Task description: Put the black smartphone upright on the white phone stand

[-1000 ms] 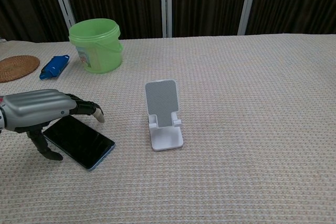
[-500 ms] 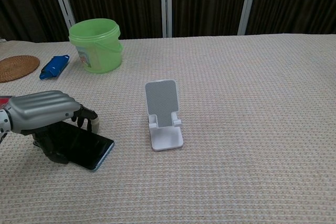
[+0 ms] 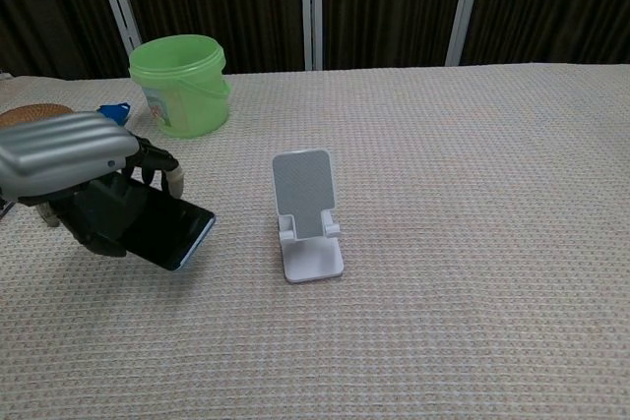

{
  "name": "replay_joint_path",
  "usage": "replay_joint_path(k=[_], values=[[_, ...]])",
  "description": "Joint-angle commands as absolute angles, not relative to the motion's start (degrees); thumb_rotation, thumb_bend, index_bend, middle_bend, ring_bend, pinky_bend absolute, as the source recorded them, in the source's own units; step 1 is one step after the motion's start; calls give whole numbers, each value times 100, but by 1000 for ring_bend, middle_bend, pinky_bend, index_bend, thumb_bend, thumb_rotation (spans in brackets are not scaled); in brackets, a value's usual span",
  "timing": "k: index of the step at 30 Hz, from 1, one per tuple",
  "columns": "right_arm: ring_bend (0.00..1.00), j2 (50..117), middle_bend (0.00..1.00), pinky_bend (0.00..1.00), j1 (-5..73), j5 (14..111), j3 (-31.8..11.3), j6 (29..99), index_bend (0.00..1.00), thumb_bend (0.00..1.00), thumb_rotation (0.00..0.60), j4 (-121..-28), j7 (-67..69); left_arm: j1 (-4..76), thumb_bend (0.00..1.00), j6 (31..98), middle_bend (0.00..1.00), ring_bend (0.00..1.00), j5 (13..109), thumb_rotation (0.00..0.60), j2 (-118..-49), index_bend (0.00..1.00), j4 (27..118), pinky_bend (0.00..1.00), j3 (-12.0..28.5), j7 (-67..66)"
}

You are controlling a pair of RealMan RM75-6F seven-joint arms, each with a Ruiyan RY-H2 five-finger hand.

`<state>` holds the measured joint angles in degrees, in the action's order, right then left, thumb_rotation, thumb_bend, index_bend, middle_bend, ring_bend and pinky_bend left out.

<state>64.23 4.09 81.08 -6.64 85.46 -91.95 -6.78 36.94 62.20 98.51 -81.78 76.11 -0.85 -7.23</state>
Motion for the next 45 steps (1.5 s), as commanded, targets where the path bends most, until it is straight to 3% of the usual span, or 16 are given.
replay_joint_path(k=[1,7,16,30,38,45], values=[[0,6410,0,0,401,8113,-666,8561,0,0,600,-9203,-657,3825,0,6666,464,475,10283,600,-7978,513,7695,429,29,-959],[0,6381,0,0,387,8061,-688,8566,0,0,600,-9210,-610,4322,0,7060,466,477,11105,600,-7891,528,7429,431,236,-1480],[0,6362,0,0,396,7842,-759,8464,0,0,600,-9143,-528,5534,0,6152,466,476,11917,600,-7955,542,7035,422,376,-2361],[0,6298,0,0,386,7646,-825,8363,0,0,600,-9074,-326,6220,0,5385,466,476,11966,600,-8142,541,7284,422,382,-2633],[0,6203,0,0,339,7654,-848,8420,0,0,600,-9113,-150,6572,0,4390,461,476,11661,600,-8062,536,7876,422,438,-3191],[0,6167,0,0,319,7642,-856,8426,0,0,600,-9108,-66,6665,0,4130,461,476,11492,600,-8137,535,7967,422,456,-3570]])
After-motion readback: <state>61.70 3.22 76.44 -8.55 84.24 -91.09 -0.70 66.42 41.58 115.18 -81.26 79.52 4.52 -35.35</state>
